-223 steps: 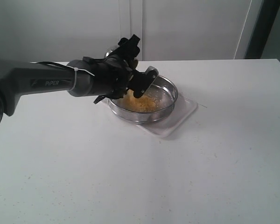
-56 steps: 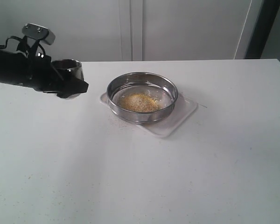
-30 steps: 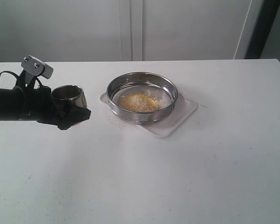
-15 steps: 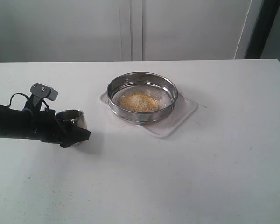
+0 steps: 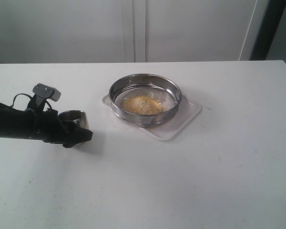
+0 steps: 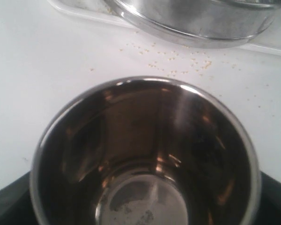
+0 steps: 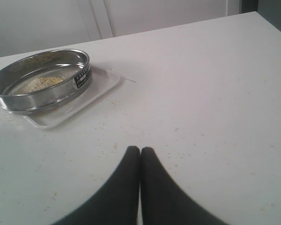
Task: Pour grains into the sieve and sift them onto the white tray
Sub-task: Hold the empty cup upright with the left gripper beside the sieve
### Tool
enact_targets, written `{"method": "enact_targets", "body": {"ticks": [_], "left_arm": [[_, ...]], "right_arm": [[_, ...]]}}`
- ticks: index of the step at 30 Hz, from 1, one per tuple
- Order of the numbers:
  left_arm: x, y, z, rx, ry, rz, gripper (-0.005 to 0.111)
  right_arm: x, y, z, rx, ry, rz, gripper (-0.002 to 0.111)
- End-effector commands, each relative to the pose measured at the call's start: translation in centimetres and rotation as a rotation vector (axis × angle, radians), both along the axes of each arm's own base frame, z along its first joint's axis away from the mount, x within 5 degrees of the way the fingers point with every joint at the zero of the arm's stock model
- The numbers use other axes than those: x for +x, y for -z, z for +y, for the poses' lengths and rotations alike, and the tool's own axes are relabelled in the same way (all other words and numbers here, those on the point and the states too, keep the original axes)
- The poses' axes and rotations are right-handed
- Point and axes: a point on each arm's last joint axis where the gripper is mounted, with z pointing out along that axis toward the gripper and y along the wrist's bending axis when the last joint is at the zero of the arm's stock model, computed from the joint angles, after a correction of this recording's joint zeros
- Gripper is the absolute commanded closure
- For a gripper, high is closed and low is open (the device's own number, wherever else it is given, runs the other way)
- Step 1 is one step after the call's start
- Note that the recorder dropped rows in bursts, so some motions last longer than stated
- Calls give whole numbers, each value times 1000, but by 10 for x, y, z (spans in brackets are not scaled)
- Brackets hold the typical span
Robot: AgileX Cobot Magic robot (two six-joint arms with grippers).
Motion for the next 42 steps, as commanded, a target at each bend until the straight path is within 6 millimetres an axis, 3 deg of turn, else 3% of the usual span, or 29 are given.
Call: {"method": "enact_targets", "body": {"ticks": [1,5,12,18,24,34,42], "left_arm": [[2,0,2,82,57,-95,107],[3,2,5,114,39,-88,100],[3,1,5,110,41,-89,51],[3,1,5,110,41,-89,32],[3,1,5,110,41,-89,24],[3,2,6,115,19,-75,25],[2,-21,4,77,13,-125,25]], "right_arm": [[0,1,0,-4,-1,-13,108],[0,1,0,-4,-1,-13,108],[0,1,0,-4,-1,-13,108],[0,1,0,-4,-1,-13,108],[0,1,0,-4,-1,-13,108],[0,1,0,-4,-1,-13,108],[0,1,0,-4,-1,-13,108]]}}
